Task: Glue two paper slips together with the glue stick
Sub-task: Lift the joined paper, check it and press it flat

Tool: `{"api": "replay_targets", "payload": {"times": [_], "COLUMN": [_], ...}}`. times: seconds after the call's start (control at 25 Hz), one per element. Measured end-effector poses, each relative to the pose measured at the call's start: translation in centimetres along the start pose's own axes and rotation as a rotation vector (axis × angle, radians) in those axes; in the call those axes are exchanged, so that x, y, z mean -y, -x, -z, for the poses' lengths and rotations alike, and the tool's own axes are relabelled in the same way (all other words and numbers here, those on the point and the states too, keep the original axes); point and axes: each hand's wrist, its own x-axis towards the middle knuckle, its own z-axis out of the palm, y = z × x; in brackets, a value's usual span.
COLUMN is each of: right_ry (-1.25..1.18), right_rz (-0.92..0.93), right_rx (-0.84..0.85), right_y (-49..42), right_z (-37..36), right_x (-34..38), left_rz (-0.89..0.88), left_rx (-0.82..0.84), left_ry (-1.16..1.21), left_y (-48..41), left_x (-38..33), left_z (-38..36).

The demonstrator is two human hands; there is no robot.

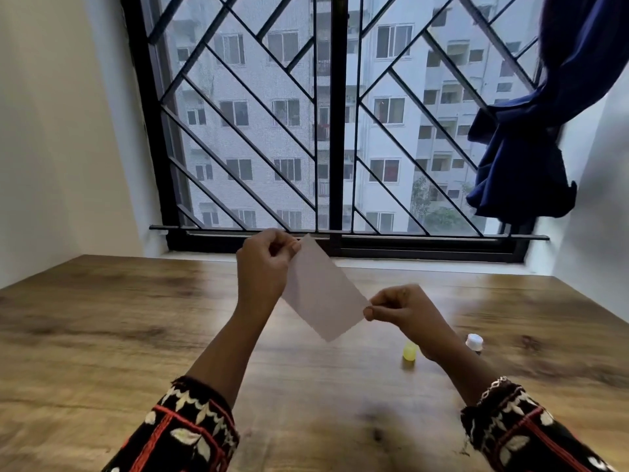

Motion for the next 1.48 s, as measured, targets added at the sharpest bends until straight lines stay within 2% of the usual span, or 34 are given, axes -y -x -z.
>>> {"api": "replay_targets", "payload": {"times": [0.08, 0.12, 0.24, 0.32, 0.4, 0.52, 0.76, 0.84, 1.04, 1.16, 1.32, 1.48], "right_ry": [0.135, 0.243, 0.484, 0.558, 0.603, 0.591, 0.144, 0.083, 0.126, 0.098, 0.171, 0.255], "right_rz": [0.021, 0.041, 0.13, 0.192, 0.231, 0.262, 0.196, 0.167, 0.094, 0.075, 0.075, 0.072], "right_rx": [0.009, 0.021, 0.037, 0.035, 0.044, 0.027, -0.001, 0.013, 0.066, 0.076, 0.065, 0.041], "right_y": [-0.3, -0.4, -0.9, -0.9, -1.0, -1.0, -0.8, -0.9, -0.5, 0.0, 0.5, 0.7], "right_z": [0.2, 0.1, -0.3, -0.4, -0.4, -0.1, -0.1, -0.1, -0.2, -0.1, -0.1, -0.9], "right_x": [0.5, 0.9, 2.4, 3.2, 3.8, 4.2, 3.8, 3.8, 3.0, 2.1, 1.2, 0.6], "left_rz": [-0.161, -0.282, -0.529, -0.544, -0.524, -0.483, -0.325, -0.287, -0.185, -0.187, -0.168, -0.259], "left_rx": [-0.112, -0.09, 0.271, 0.482, 0.552, 0.519, 0.418, 0.402, 0.316, 0.342, 0.295, 0.29], "left_ry": [-0.22, -0.296, -0.37, -0.432, -0.507, -0.49, -0.361, -0.335, -0.179, -0.166, -0.091, -0.133], "left_y": [0.8, 1.3, 2.5, 3.1, 3.2, 3.1, 2.9, 2.9, 1.9, 2.2, 2.1, 2.4], "left_x": [0.0, -0.2, -1.3, -1.6, -1.4, -1.4, -1.7, -1.8, -1.8, -1.8, -1.7, -1.1], "left_z": [0.1, -0.1, -1.8, -2.8, -3.3, -3.3, -2.7, -2.6, -2.1, -1.9, -1.5, -1.1]}}
